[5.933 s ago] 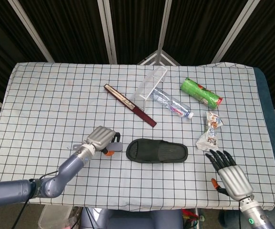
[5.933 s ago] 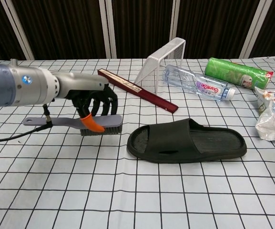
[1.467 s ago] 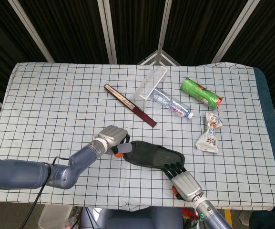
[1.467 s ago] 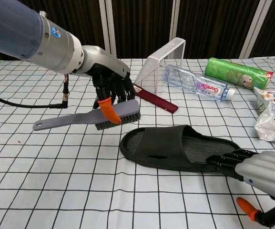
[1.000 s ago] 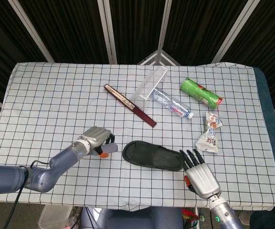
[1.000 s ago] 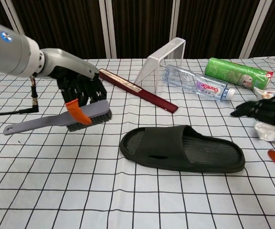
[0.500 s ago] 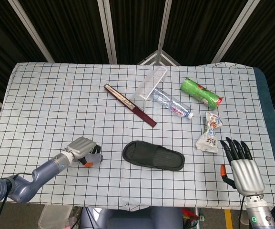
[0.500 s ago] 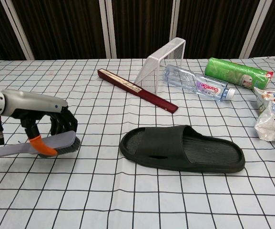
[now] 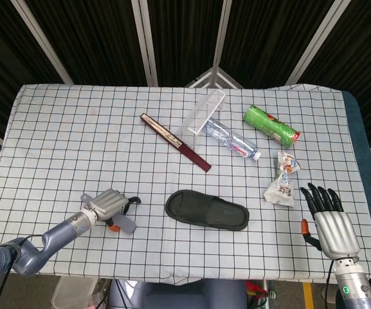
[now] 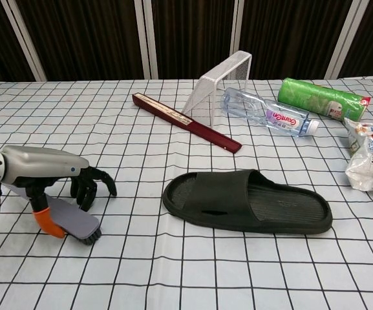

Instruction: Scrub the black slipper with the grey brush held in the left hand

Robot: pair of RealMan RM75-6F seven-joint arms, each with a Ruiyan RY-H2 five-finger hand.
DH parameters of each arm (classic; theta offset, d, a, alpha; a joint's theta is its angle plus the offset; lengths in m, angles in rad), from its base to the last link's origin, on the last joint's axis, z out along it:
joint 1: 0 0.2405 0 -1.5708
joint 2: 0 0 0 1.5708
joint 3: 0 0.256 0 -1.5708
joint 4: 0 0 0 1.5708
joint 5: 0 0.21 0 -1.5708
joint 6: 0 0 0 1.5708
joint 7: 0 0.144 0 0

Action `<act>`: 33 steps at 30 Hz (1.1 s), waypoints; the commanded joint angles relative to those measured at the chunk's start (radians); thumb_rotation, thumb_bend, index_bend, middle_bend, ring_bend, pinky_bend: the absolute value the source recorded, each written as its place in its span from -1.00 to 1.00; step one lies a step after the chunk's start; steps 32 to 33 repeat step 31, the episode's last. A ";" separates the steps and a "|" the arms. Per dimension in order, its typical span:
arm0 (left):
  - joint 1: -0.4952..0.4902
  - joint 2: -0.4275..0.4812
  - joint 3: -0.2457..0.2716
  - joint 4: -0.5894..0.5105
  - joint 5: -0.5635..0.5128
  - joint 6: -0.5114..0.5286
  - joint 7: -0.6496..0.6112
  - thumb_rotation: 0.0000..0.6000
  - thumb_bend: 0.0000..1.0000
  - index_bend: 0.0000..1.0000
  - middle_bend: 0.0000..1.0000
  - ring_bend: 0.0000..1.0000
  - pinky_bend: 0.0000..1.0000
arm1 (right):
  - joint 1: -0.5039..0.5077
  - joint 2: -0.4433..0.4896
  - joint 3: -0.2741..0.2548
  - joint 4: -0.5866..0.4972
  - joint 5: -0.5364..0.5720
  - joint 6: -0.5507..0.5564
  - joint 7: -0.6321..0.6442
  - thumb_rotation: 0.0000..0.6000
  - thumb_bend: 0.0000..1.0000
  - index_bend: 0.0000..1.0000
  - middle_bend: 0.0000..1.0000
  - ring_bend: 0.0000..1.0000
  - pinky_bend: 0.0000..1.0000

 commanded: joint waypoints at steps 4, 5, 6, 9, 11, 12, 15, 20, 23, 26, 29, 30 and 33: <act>0.082 0.025 -0.028 -0.062 0.000 0.167 0.107 0.48 -0.98 -0.99 -0.86 -0.90 -0.56 | -0.011 0.014 0.012 -0.012 -0.006 0.012 -0.020 0.68 0.28 -1.00 -1.00 -1.00 -1.00; 0.104 0.037 -0.034 -0.083 0.020 0.223 0.115 0.48 -0.98 -0.99 -0.87 -0.90 -0.57 | -0.015 0.020 0.013 -0.015 -0.011 0.019 -0.021 0.69 0.28 -1.00 -1.00 -1.00 -1.00; 0.119 0.045 -0.035 -0.096 0.034 0.255 0.120 0.47 -0.98 -0.99 -0.87 -0.90 -0.58 | -0.019 0.023 0.014 -0.017 -0.014 0.024 -0.023 0.69 0.28 -1.00 -1.00 -1.00 -1.00; 0.182 0.099 -0.028 -0.163 0.097 0.389 0.153 0.47 -0.98 -0.99 -0.88 -0.90 -0.64 | -0.041 0.032 0.014 -0.014 -0.027 0.051 -0.011 0.69 0.24 -1.00 -1.00 -1.00 -1.00; 0.233 0.145 -0.012 -0.209 0.134 0.480 0.187 0.48 -0.98 -0.99 -0.89 -0.92 -0.70 | -0.059 0.038 0.013 -0.004 -0.035 0.071 0.009 0.69 0.20 -1.00 -1.00 -1.00 -1.00; 0.256 0.161 -0.004 -0.224 0.148 0.517 0.199 0.47 -0.98 -0.99 -0.90 -0.93 -0.72 | -0.067 0.041 0.017 0.003 -0.038 0.086 0.022 0.69 0.17 -1.00 -1.00 -1.00 -1.00; 0.395 0.206 0.042 -0.241 0.173 0.693 0.205 0.47 -0.98 -1.00 -0.91 -0.96 -0.76 | -0.106 0.055 0.031 0.037 -0.042 0.151 0.071 0.70 0.06 -1.00 -1.00 -1.00 -1.00; 0.615 0.168 0.070 -0.128 0.171 0.958 0.211 0.66 -0.98 -1.00 -0.92 -0.99 -0.80 | -0.150 0.062 0.009 0.082 -0.031 0.162 0.119 0.70 0.04 -1.00 -1.00 -1.00 -1.00; 0.709 0.136 0.083 -0.073 0.177 1.050 0.260 0.74 -0.98 -1.00 -0.94 -1.00 -0.82 | -0.168 0.042 -0.013 0.117 -0.020 0.133 0.144 0.71 0.04 -1.00 -1.00 -1.00 -1.00; 0.754 0.122 0.080 -0.064 0.235 1.119 0.287 0.74 -0.98 -1.00 -0.94 -1.00 -0.82 | -0.167 0.031 -0.020 0.144 -0.005 0.089 0.161 0.72 0.04 -1.00 -1.00 -1.00 -1.00; 0.766 0.122 0.077 -0.064 0.263 1.117 0.291 0.74 -0.98 -1.00 -0.96 -1.00 -0.82 | -0.166 0.026 -0.016 0.150 -0.017 0.084 0.162 0.72 0.04 -1.00 -1.00 -1.00 -1.00; 0.767 0.122 0.075 -0.063 0.264 1.110 0.292 0.75 -0.98 -1.00 -0.97 -1.00 -0.82 | -0.168 0.026 -0.016 0.149 -0.023 0.084 0.161 0.72 0.04 -1.00 -1.00 -1.00 -1.00; 0.769 0.123 0.069 -0.062 0.258 1.096 0.293 0.76 -0.98 -1.00 -0.97 -1.00 -0.82 | -0.170 0.026 -0.016 0.150 -0.033 0.088 0.158 0.71 0.04 -1.00 -1.00 -1.00 -1.00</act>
